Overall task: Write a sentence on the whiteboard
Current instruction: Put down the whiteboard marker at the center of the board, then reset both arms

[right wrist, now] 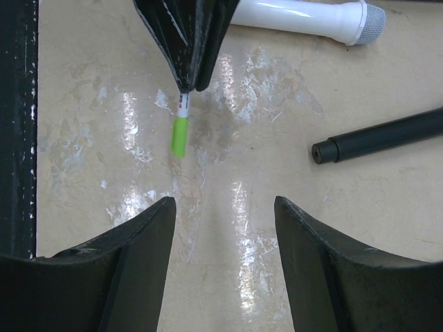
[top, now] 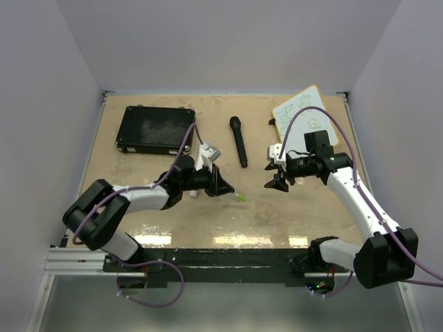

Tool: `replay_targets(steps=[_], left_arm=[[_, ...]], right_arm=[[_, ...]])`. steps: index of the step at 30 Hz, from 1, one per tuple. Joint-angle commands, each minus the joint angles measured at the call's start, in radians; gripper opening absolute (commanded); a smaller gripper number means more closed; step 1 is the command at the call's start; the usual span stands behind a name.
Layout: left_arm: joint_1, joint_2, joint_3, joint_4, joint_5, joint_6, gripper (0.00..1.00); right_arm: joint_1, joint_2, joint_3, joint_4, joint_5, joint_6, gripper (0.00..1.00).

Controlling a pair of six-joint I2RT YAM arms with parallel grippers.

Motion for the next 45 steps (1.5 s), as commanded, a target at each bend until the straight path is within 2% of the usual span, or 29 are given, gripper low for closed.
replay_targets(steps=[1, 2, 6, 7, 9, 13, 16, 18, 22, 24, 27, 29, 32, 34, 35, 37, 38, 40, 45], left_arm=[[0.041, 0.139, 0.119, 0.044, 0.105, -0.099, 0.01], [0.05, 0.197, 0.13, 0.058, 0.125, -0.114, 0.02], [0.086, 0.265, 0.146, 0.138, 0.119, -0.182, 0.12], [0.089, 0.268, 0.167, 0.095, 0.102, -0.167, 0.22], [0.095, 0.26, 0.189, 0.036, 0.038, -0.137, 0.31], [0.096, 0.228, 0.245, -0.159, -0.085, -0.05, 0.6], [0.096, 0.137, 0.25, -0.262, -0.181, -0.002, 0.71], [0.095, 0.072, 0.244, -0.296, -0.263, 0.018, 0.73], [0.095, -0.158, 0.236, -0.42, -0.418, 0.093, 0.78], [0.096, -0.241, 0.236, -0.465, -0.51, 0.122, 0.79], [0.096, -0.407, 0.232, -0.532, -0.567, 0.18, 0.85], [0.099, -0.529, 0.232, -0.578, -0.64, 0.208, 0.99], [0.128, -0.683, 0.23, -0.598, -0.628, 0.212, 1.0], [0.135, -0.767, 0.238, -0.649, -0.636, 0.212, 1.0], [0.135, -0.787, 0.241, -0.66, -0.646, 0.217, 1.0], [0.136, -0.827, 0.262, -0.715, -0.672, 0.237, 1.0], [0.136, -0.833, 0.27, -0.738, -0.692, 0.246, 1.0], [0.136, -0.841, 0.3, -0.811, -0.708, 0.269, 1.0], [0.136, -0.859, 0.334, -0.905, -0.731, 0.294, 1.0]], right_arm=[[-0.006, -0.032, 0.0, 0.034, 0.009, 0.027, 0.63], [-0.006, -0.029, 0.002, 0.033, 0.011, 0.029, 0.63], [-0.01, -0.032, -0.001, 0.039, 0.009, 0.036, 0.63], [-0.012, -0.034, -0.003, 0.039, 0.009, 0.036, 0.63], [-0.01, -0.031, -0.001, 0.039, 0.009, 0.036, 0.63], [-0.013, -0.031, -0.003, 0.039, 0.009, 0.038, 0.63], [-0.024, -0.034, -0.001, 0.039, 0.003, 0.042, 0.63], [-0.033, -0.04, 0.003, 0.03, -0.02, 0.044, 0.63], [-0.075, -0.058, 0.009, 0.026, -0.054, 0.064, 0.64], [-0.082, -0.071, 0.014, 0.031, -0.034, 0.078, 0.64], [-0.091, -0.107, 0.034, 0.046, 0.02, 0.134, 0.65], [-0.105, -0.141, 0.077, 0.057, 0.052, 0.199, 0.66], [-0.118, -0.175, 0.158, 0.1, 0.133, 0.343, 0.69], [-0.119, -0.192, 0.199, 0.126, 0.214, 0.474, 0.75], [-0.121, -0.193, 0.242, 0.141, 0.239, 0.51, 0.78], [-0.122, -0.201, 0.273, 0.164, 0.325, 0.634, 0.94], [-0.122, -0.207, 0.288, 0.215, 0.424, 0.692, 0.99], [-0.122, -0.224, 0.307, 0.255, 0.541, 0.854, 0.99], [-0.125, -0.215, 0.393, 0.263, 0.607, 0.948, 0.99]])
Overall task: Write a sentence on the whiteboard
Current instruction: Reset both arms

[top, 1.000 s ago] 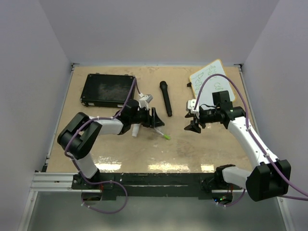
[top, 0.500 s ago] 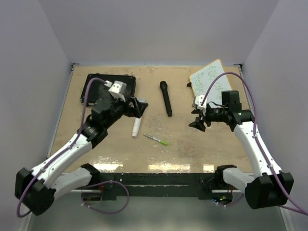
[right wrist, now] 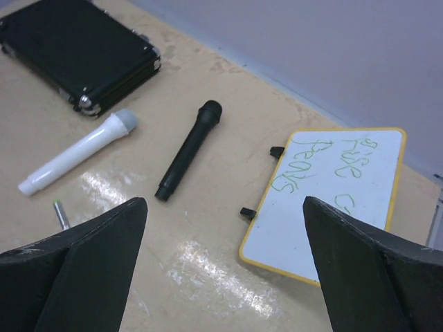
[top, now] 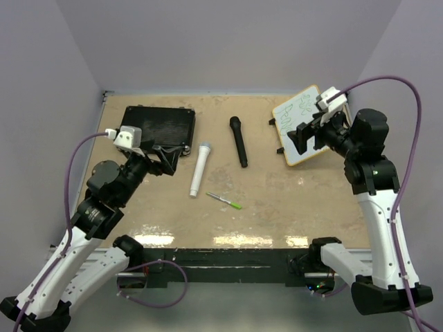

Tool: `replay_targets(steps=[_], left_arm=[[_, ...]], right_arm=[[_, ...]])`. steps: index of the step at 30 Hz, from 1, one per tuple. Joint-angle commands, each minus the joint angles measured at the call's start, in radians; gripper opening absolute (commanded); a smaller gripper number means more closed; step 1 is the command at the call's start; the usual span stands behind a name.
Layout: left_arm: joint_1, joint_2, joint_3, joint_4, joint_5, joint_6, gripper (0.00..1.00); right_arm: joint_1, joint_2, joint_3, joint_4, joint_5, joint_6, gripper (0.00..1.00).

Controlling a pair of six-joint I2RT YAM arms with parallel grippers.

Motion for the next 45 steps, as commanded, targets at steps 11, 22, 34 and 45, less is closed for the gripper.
replay_targets(steps=[11, 22, 34, 45], left_arm=[[0.004, 0.009, 0.073, -0.15, -0.03, 0.03, 1.0], [0.006, 0.011, 0.059, -0.158, -0.041, 0.027, 1.0], [0.006, 0.012, 0.055, -0.156, -0.047, 0.027, 1.0], [0.006, 0.014, 0.058, -0.159, -0.047, 0.024, 1.0]], right_arm=[[-0.002, -0.031, 0.041, 0.145, 0.293, 0.384, 0.99], [-0.002, -0.046, 0.018, 0.159, 0.267, 0.388, 0.99], [-0.002, -0.054, -0.002, 0.168, 0.264, 0.387, 0.98], [-0.001, -0.057, 0.0, 0.166, 0.266, 0.388, 0.99]])
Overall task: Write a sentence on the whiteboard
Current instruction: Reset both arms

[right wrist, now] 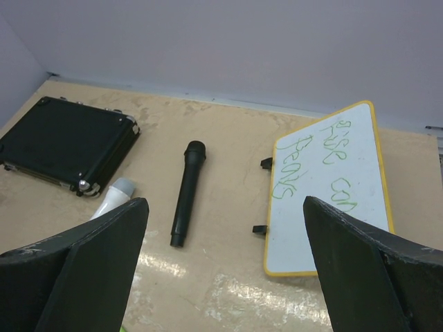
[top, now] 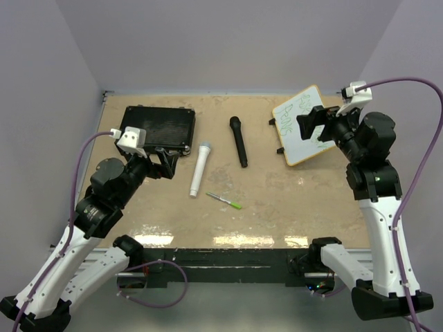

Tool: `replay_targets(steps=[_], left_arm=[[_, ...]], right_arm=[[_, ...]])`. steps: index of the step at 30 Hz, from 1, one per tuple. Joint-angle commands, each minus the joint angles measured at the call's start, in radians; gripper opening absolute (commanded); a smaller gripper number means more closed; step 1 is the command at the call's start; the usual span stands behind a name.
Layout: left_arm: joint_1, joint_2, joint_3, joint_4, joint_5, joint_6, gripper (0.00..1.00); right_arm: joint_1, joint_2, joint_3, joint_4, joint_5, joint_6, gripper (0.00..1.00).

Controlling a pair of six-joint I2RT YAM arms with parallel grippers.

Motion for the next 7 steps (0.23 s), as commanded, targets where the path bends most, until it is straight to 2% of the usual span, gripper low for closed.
replay_targets(steps=[1, 7], left_arm=[[0.006, 0.001, 0.023, 0.003, -0.008, -0.001, 1.0], [0.006, 0.002, 0.028, 0.003, -0.009, 0.001, 1.0]], right_arm=[[-0.001, -0.018, 0.004, 0.042, 0.004, 0.015, 0.99], [0.0, -0.015, 0.009, 0.045, 0.0, 0.008, 0.99]])
